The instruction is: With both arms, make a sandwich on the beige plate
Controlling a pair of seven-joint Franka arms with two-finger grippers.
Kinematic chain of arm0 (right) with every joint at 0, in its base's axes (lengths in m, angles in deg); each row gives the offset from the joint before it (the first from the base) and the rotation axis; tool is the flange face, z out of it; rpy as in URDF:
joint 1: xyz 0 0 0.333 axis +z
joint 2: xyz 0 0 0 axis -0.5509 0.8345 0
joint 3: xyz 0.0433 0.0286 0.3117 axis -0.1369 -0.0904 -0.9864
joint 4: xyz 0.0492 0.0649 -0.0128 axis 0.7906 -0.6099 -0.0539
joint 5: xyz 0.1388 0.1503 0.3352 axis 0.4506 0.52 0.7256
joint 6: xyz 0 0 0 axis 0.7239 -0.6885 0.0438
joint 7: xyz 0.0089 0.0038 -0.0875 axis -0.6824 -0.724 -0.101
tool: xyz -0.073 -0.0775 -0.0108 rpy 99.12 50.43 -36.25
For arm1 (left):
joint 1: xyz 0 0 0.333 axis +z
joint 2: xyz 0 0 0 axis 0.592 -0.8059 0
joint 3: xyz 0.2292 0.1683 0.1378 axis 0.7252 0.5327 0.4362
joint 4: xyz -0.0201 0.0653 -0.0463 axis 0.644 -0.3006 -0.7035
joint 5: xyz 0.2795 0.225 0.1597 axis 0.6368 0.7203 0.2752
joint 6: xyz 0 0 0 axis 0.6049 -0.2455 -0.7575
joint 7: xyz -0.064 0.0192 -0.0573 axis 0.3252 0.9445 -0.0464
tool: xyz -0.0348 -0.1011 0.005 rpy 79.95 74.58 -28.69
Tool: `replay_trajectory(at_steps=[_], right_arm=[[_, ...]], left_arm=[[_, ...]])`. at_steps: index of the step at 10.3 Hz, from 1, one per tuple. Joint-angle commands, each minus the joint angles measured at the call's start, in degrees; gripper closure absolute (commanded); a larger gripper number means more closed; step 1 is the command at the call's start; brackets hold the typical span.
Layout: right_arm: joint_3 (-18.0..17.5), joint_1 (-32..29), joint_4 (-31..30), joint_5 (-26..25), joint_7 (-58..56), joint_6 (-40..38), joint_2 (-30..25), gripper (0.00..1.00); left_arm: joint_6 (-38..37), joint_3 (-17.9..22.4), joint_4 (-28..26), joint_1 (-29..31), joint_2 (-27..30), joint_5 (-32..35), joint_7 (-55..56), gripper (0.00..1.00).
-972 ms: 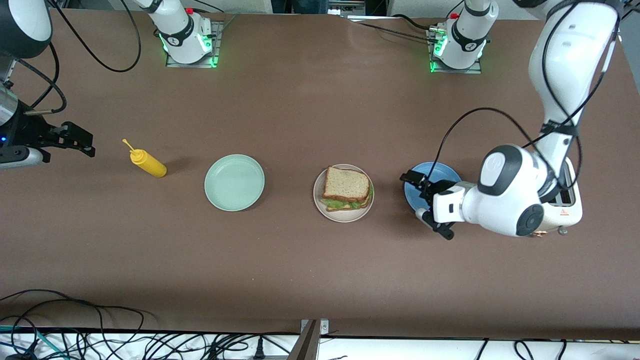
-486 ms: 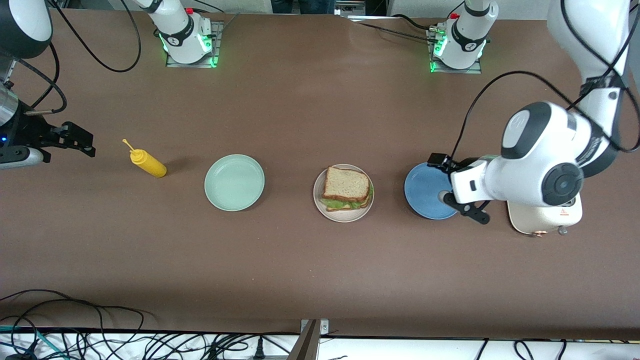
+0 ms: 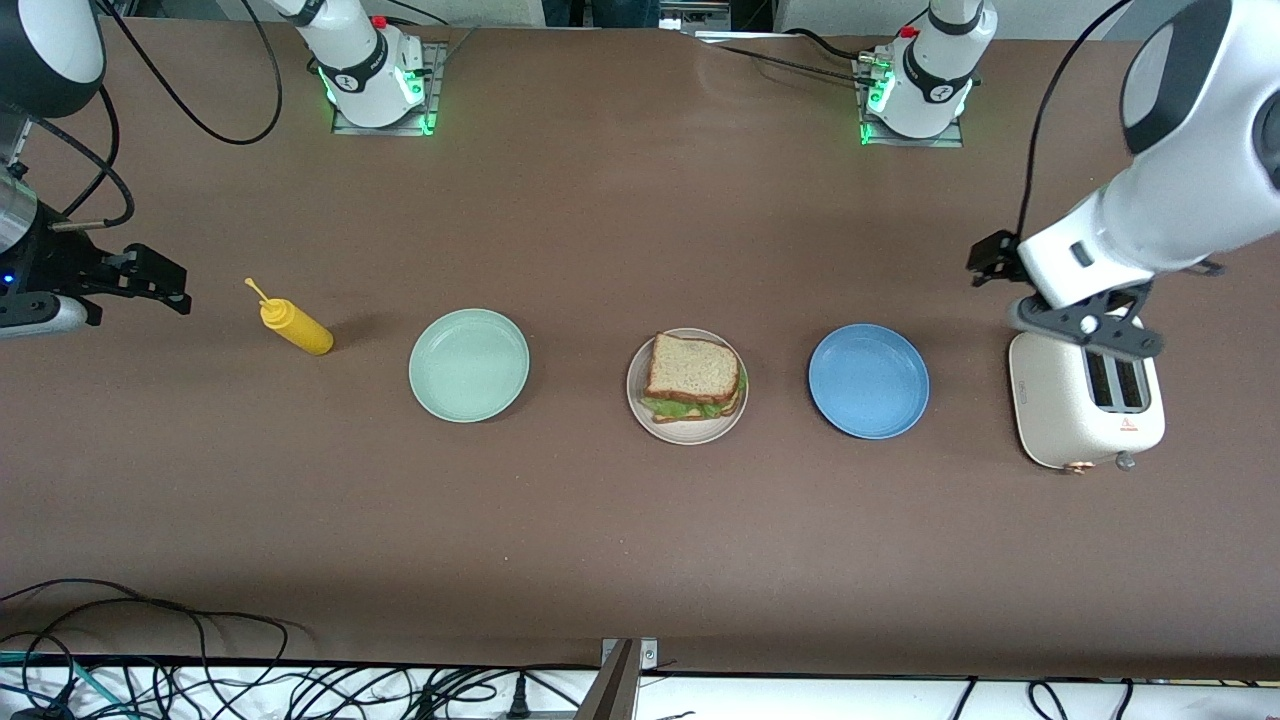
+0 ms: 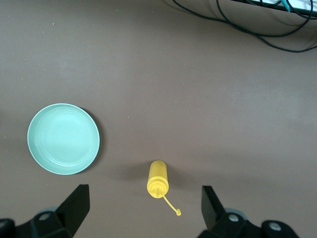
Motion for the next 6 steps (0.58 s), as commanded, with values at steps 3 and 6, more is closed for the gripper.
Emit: replay_trajectory(at_steps=[3,6], right_arm=[[-0.1,-0.1,0.2,0.9,0.4,-0.4,-0.2,0.0],[-0.1,-0.1,0.2,0.9,0.4,-0.4,-0.2,0.0]], left_arm=[[7.0,6.6,-8.3,-2.4,9.2,1.3,-4.2,0.0],[7.1,9.3,-10.3,-2.6,11.1,-5.0,-4.0,0.0]])
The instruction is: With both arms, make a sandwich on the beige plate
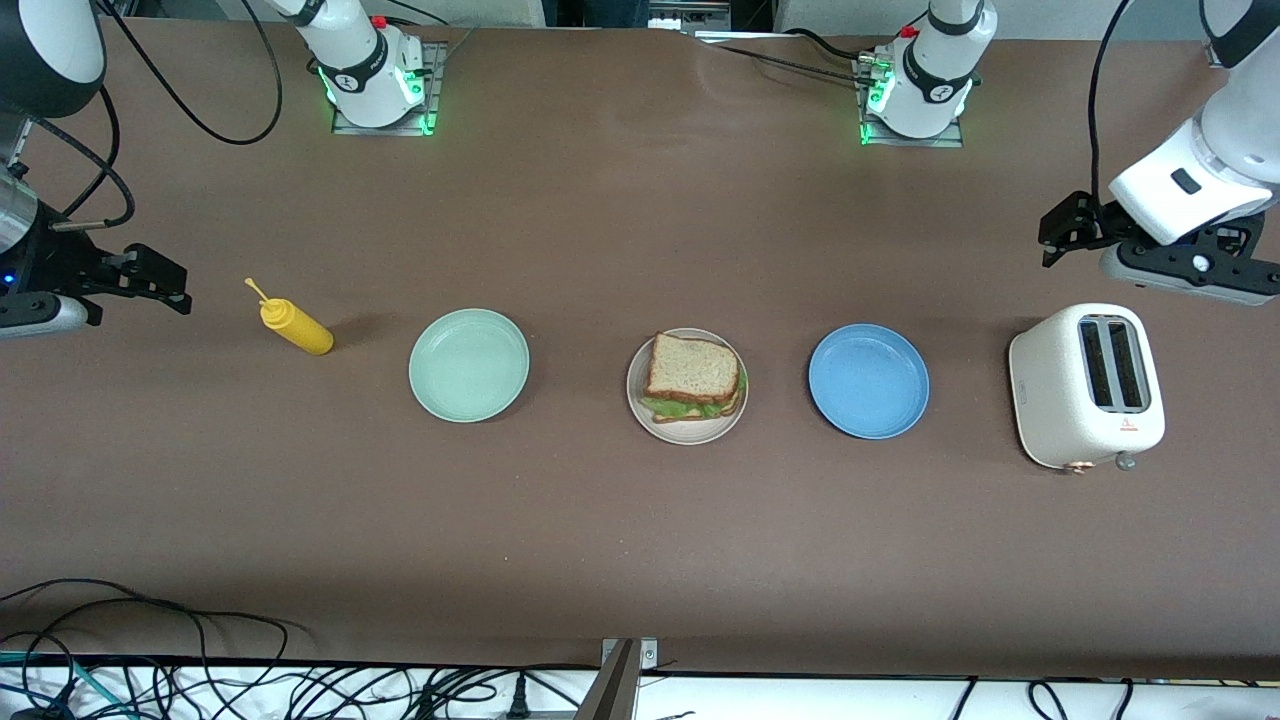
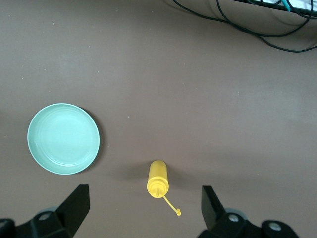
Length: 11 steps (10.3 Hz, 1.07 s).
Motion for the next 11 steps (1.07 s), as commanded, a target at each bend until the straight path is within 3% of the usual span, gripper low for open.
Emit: replay_trajectory(at_steps=[1,6,11], right_arm=[[-0.1,-0.1,0.2,0.9,0.4,-0.4,-0.2,0.0],[-0.1,-0.1,0.2,0.9,0.4,-0.4,-0.2,0.0],[-0.2,0.3,0.4,0.8,0.5,-0.4,-0.2,0.0]], left_arm=[[1.5,2.2,-3.0,-1.1,3.3,-2.1,-1.1,0.0],[1.4,2.4,-4.7,-2.2,4.9,-3.4,6.8,0.0],[-1.4,2.3,-2.6,-2.2,3.8,-5.4,11.7,0.0]])
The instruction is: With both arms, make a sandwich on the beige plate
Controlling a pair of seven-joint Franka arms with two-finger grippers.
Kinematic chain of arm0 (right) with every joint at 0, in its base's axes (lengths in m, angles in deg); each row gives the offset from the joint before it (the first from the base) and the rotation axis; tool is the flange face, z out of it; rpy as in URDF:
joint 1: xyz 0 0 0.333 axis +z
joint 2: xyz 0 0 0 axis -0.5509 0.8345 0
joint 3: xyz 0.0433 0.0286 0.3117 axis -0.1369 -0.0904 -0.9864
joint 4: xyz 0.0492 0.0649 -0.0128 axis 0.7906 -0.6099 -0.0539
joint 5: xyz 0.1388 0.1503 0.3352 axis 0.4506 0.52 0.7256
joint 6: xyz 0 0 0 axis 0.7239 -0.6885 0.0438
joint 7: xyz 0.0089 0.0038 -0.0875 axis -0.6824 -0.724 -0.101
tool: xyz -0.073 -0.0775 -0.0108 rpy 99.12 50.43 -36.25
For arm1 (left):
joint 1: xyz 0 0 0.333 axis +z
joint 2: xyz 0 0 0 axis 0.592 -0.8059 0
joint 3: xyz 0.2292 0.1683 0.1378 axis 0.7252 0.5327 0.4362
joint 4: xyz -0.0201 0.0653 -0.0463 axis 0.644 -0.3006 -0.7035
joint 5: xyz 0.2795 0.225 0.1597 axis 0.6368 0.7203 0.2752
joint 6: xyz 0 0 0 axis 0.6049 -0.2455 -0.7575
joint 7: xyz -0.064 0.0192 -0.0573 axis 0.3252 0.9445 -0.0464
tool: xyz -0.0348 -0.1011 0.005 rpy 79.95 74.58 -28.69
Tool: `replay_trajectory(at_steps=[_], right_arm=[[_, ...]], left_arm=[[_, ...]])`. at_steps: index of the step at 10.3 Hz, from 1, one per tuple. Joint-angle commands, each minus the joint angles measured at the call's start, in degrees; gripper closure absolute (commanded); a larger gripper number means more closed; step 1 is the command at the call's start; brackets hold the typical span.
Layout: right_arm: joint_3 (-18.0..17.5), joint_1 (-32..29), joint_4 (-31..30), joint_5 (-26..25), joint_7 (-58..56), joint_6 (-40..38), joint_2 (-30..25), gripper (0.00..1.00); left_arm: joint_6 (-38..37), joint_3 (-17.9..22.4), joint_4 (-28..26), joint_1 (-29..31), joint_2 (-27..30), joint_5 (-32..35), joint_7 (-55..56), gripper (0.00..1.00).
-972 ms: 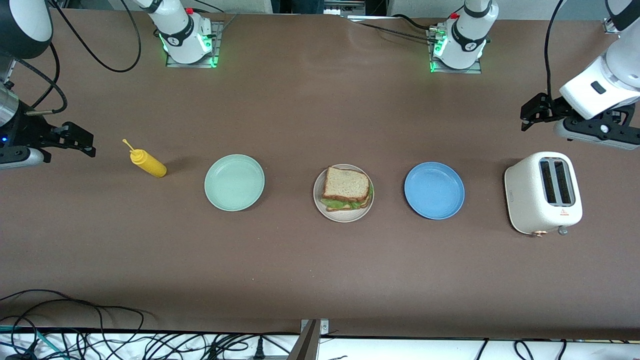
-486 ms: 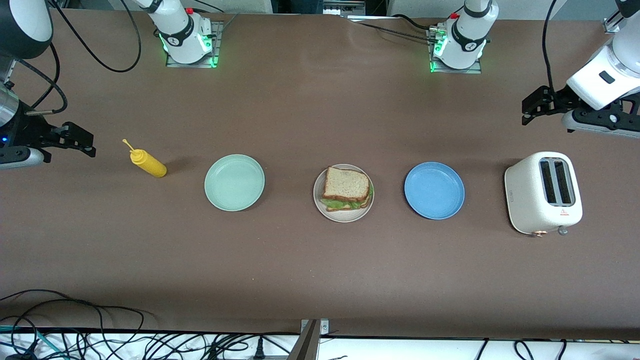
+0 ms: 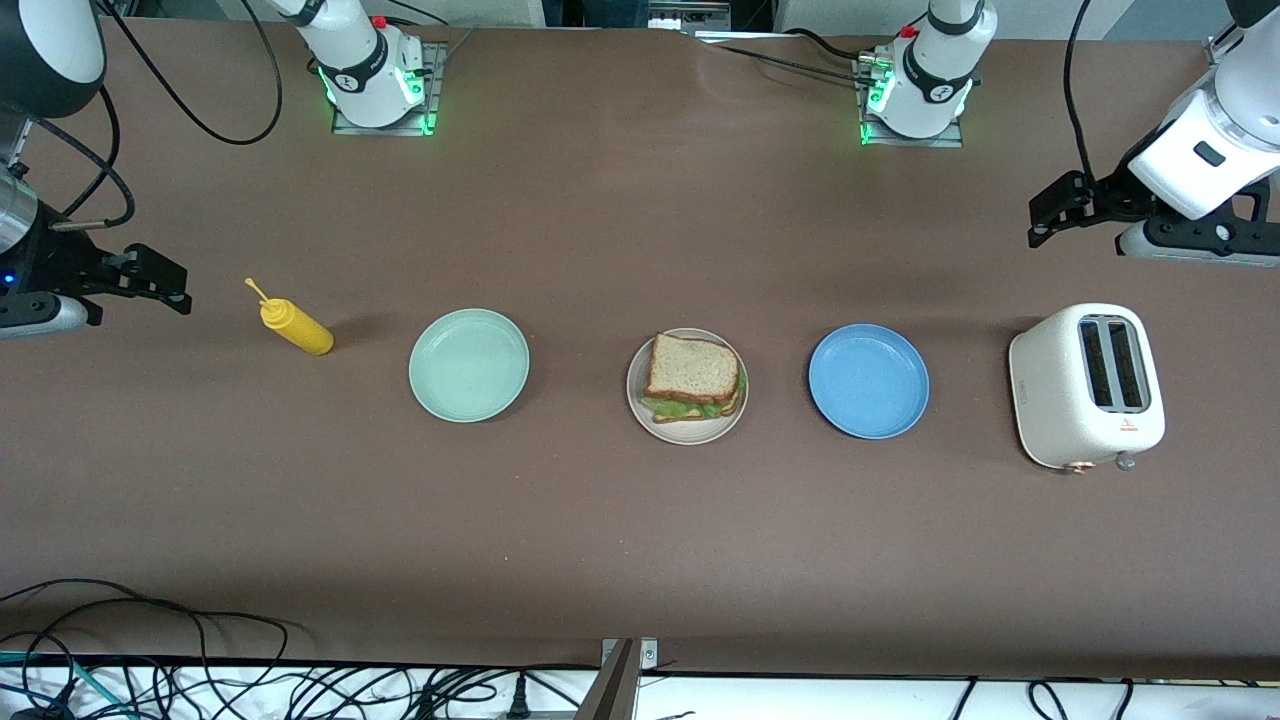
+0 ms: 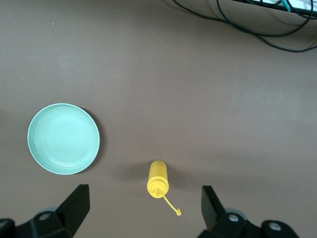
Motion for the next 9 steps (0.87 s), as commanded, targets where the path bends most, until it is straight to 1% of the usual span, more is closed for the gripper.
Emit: replay_trajectory(at_steps=[1,9], right_arm=[[-0.3,0.9,0.6,0.8,0.5,-0.4,-0.2,0.0],[-0.2,1.0,0.6,0.8,0.1,-0.5,-0.1,0.0]], left_arm=[[-1.0,0.3,0.2,-0.4,0.6,-0.9,0.9,0.0],[-1.5,0.7,0.5,-0.1,0.7,-0.6,0.8,0.0]])
